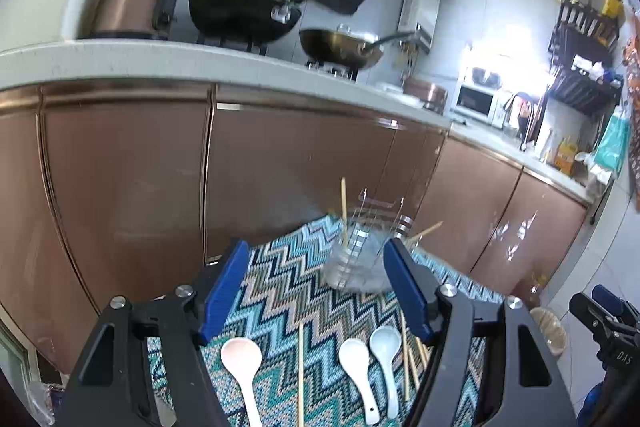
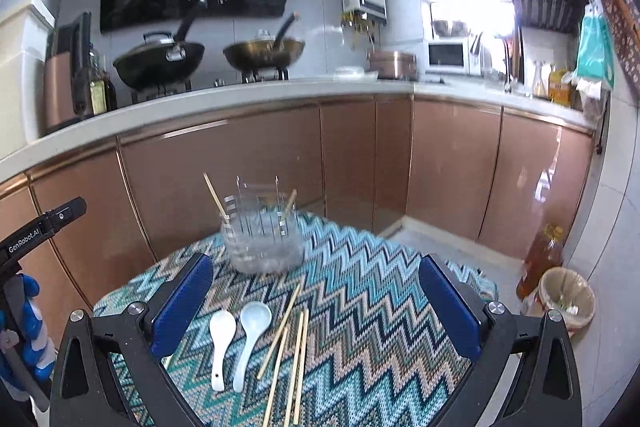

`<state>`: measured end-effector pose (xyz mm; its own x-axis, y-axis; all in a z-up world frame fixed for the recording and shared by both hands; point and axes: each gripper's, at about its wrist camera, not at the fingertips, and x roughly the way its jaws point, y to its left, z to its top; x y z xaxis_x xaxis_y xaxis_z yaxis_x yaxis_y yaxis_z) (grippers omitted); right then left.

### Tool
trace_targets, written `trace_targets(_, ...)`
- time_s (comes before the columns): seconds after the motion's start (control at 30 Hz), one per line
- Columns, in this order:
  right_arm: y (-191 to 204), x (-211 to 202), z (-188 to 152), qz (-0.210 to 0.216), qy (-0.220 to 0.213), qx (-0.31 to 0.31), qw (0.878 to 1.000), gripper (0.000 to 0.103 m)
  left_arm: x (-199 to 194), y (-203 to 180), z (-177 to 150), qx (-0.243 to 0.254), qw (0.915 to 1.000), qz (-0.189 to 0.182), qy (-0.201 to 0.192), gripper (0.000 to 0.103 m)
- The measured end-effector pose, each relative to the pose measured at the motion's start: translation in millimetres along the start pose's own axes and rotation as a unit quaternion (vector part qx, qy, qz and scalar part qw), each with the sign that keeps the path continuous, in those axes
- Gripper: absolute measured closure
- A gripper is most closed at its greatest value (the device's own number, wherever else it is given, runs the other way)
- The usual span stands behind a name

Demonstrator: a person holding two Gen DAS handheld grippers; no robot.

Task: Organize utensils
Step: 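Raise both tools away from the wire rack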

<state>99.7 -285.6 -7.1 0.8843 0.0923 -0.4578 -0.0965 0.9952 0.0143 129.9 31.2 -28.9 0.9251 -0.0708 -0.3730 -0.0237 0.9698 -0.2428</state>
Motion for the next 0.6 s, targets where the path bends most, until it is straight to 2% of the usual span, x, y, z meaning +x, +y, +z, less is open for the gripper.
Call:
trace_targets(0.13, -2, 16, -7, 0.001, 0.028, 0.001, 1.000, 0.000, 19, 3, -10, -0.002, 0.9996, -0.001, 0.030, 0.035)
trace_targets(0.4, -7, 42, -17, 0.008, 0.064, 0.006, 0.998, 0.000, 44, 1, -20, 0.003, 0.9985, 0.002, 0.055, 0.035)
trace_targets(0.6, -17, 63, -22, 0.017, 0.107, 0.020, 0.994, 0.008, 65, 7, -24, -0.005, 0.9953, -0.011, 0.096, 0.035)
